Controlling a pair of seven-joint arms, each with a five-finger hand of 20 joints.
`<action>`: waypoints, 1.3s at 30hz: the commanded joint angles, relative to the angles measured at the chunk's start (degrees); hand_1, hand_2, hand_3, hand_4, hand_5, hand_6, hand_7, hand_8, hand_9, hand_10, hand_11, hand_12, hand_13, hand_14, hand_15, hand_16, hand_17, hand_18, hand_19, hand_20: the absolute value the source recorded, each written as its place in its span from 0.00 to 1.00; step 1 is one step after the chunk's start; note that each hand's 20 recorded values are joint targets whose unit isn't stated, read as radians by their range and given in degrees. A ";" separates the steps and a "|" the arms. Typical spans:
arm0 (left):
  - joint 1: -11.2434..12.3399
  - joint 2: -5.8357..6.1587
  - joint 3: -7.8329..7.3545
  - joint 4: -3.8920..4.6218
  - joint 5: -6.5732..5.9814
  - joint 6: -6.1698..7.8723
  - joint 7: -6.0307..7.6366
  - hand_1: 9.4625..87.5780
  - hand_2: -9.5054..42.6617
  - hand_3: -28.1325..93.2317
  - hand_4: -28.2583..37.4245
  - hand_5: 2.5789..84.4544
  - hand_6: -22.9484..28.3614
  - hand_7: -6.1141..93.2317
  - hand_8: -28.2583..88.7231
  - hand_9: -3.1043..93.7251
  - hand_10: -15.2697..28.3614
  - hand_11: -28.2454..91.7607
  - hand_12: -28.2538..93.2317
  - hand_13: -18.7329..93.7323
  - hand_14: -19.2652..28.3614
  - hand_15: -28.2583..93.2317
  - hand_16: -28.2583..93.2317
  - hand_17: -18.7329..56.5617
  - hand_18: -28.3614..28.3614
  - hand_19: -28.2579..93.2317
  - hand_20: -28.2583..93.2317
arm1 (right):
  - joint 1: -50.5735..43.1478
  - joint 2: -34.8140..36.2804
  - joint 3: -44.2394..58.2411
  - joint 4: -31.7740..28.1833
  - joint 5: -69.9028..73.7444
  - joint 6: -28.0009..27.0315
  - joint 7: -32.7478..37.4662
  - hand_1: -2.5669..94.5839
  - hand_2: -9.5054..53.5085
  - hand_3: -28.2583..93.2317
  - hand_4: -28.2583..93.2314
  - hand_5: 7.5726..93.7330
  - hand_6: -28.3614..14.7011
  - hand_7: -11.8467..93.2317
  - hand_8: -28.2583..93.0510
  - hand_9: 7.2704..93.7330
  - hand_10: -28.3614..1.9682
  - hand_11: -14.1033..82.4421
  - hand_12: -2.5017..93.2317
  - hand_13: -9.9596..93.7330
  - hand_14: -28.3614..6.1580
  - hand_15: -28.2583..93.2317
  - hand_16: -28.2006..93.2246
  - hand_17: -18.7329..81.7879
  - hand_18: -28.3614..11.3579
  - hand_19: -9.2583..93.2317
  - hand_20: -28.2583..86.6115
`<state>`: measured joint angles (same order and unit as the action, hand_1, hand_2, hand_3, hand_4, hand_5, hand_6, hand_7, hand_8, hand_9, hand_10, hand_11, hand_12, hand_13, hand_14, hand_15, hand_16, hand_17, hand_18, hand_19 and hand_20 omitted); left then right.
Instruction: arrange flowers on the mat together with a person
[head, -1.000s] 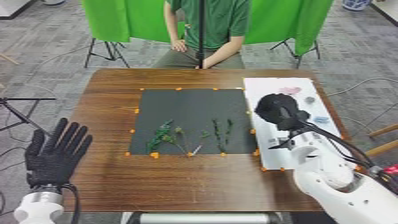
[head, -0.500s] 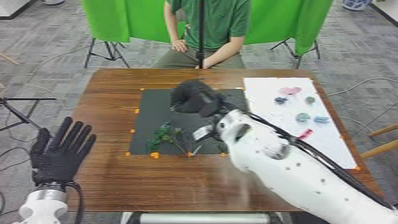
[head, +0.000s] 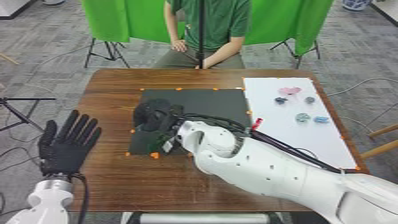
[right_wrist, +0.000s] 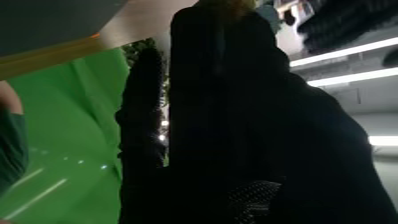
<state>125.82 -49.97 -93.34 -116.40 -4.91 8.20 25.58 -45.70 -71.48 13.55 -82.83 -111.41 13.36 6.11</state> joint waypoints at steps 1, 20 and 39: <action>2.25 0.72 -0.26 -1.57 -0.21 0.30 0.05 0.20 0.49 0.78 0.00 0.49 0.57 0.13 0.16 0.42 0.64 0.35 0.27 0.42 0.68 0.44 0.17 0.21 0.70 0.44 0.32 | 0.50 0.01 -2.62 -1.11 -5.37 2.27 4.58 0.72 0.00 0.71 0.00 0.63 0.74 0.43 0.18 0.75 0.74 0.23 0.42 0.74 0.78 0.44 0.60 0.48 0.42 0.70 0.64; 0.74 -0.33 -0.69 -0.20 -0.07 0.58 -1.72 0.19 0.49 0.78 0.00 0.48 0.57 0.13 0.16 0.42 0.64 0.35 0.27 0.42 0.68 0.44 0.17 0.21 0.70 0.44 0.32 | -6.23 -0.30 4.74 -2.11 -11.45 -7.24 4.84 0.67 0.00 0.75 0.00 0.55 0.73 0.35 0.10 0.57 0.68 0.26 0.19 0.66 0.73 0.45 0.55 0.46 0.36 0.72 0.62; 4.61 -2.92 -3.81 -1.51 0.37 1.12 -1.17 0.20 0.48 0.78 0.00 0.48 0.55 0.13 0.16 0.42 0.63 0.35 0.27 0.42 0.68 0.44 0.17 0.21 0.70 0.44 0.32 | -18.05 10.17 27.95 -18.72 4.67 -11.59 4.28 0.53 0.00 0.82 0.00 0.45 0.71 0.28 0.11 0.43 0.68 0.20 0.14 0.60 0.58 0.38 0.42 0.44 0.37 0.55 0.50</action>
<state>127.67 -51.81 -95.58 -117.10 -4.82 8.70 24.04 -58.34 -69.08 32.35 -94.28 -116.51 2.20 10.27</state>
